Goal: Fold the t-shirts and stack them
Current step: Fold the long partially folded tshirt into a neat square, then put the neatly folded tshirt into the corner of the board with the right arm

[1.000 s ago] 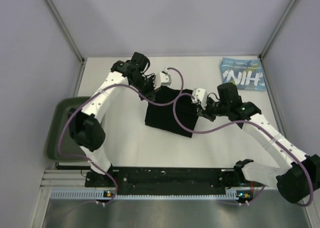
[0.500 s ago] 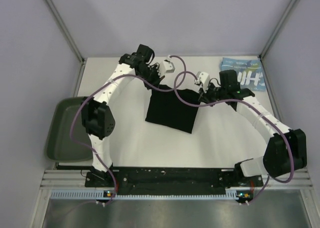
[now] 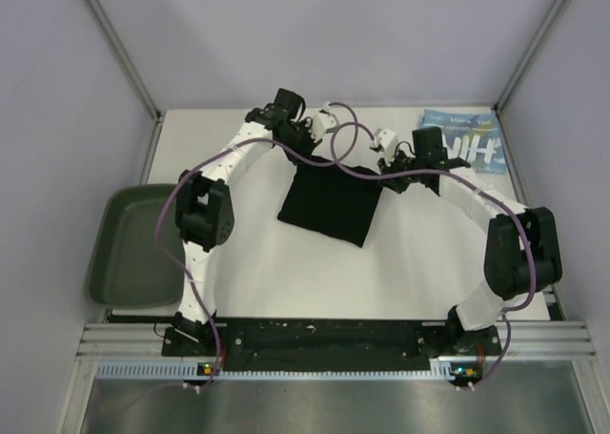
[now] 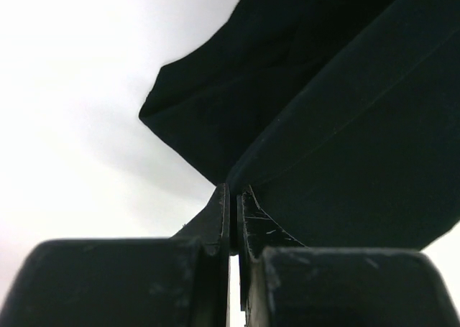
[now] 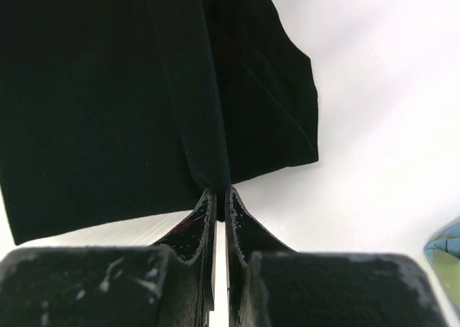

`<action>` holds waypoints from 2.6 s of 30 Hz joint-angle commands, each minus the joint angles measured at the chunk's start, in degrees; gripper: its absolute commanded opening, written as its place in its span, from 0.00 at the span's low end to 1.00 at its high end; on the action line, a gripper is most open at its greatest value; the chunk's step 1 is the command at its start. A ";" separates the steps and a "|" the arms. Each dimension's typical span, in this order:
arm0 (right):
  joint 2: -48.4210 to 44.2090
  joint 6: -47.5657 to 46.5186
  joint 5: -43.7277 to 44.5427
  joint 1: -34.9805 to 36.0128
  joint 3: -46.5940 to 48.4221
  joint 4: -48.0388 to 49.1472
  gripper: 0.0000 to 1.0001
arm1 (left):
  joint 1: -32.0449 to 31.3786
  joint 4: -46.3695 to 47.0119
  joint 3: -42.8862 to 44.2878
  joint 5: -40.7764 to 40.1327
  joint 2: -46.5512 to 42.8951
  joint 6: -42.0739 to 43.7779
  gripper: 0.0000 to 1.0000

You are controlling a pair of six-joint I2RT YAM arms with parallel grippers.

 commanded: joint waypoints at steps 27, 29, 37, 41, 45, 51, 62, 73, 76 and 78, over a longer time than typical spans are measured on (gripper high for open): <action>21.69 11.30 14.38 -1.92 16.73 7.65 0.23 | 0.34 21.20 4.77 -16.88 11.34 -9.44 0.44; 23.10 12.01 14.74 -2.00 18.32 7.56 0.23 | 0.34 21.29 5.74 -17.32 12.39 -9.09 0.45; 24.17 17.97 23.61 -2.44 24.82 2.65 0.27 | 0.52 17.96 10.84 -18.65 13.11 -11.37 0.44; 18.64 23.60 20.38 -2.62 24.40 -0.53 0.30 | 1.05 16.28 8.39 -13.56 7.85 -14.97 0.38; 13.97 29.83 7.31 -2.53 20.18 -0.27 0.26 | 1.14 18.21 1.89 -6.01 2.21 -16.73 0.26; 14.49 41.35 -3.63 -2.53 16.58 1.40 0.01 | -0.09 8.74 3.27 3.59 5.27 -14.72 0.00; 21.25 46.82 -0.39 -2.62 15.07 3.07 0.00 | -0.36 4.84 16.90 -5.00 18.02 -15.06 0.00; 24.07 50.33 7.08 -4.20 16.74 2.63 0.04 | -0.45 11.18 23.31 -25.66 21.71 -18.05 0.15; 22.41 50.60 9.46 -4.64 16.48 2.11 0.14 | -0.27 13.02 23.58 -27.43 21.98 -17.96 0.20; 20.30 50.25 10.78 -4.73 15.61 1.41 0.23 | 0.34 13.99 23.58 -27.87 21.63 -19.10 0.24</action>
